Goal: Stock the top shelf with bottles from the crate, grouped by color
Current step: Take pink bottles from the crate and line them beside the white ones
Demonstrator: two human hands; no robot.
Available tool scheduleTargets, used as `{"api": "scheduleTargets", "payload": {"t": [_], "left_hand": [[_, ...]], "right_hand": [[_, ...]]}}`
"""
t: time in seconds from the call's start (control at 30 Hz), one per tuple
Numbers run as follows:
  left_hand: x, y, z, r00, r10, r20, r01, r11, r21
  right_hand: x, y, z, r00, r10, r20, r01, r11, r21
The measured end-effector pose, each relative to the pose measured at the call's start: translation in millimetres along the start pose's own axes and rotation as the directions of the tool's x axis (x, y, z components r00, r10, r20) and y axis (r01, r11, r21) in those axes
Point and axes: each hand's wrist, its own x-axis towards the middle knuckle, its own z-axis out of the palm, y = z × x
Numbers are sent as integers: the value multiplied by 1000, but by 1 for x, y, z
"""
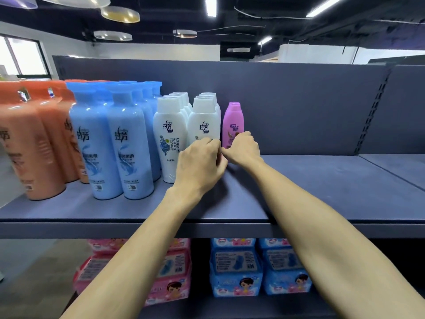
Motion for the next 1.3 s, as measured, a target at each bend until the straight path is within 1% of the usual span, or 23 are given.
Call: {"api": "scheduleTargets", "payload": {"t": [0.2,0.3,0.37,0.5,0.67,0.87,0.97,1.13,1.3], "left_hand": [[-2,-1,-4,999,28,18,-28,1000,-3],[-5,-1,-4,999,42,23,-42,999,13],[-5,-1,-6,999,41,26,-41,999,18],[-6,1,-10,999,35,38,-35,999,19],[-7,3,-17,998,26,51,-26,1000,-3],[-12,9,-28,998,30,56,-30,1000,-10],[-15,13,-35,998,37,58,-36,999,-15],[-20,19,-49,995,60,77,-59,998,-9],[-27,26,-64,992,91,83,-86,995,-56]], "right_hand": [[-3,1,-3,1000,-9,-8,8,1000,-21],[-3,2,-3,1000,-6,-1,6,1000,-4],[-4,2,-6,1000,-6,14,6,1000,1],[-10,4,-14,997,-41,62,44,998,-42],[-22,6,-29,999,-9,48,10,1000,-17],[-44,5,-51,996,-34,86,38,999,-39],[-59,4,-62,994,-53,96,60,996,-65],[-87,1,-85,995,-82,59,90,984,-154],[-115,0,-107,996,-82,29,87,974,-208]]}}
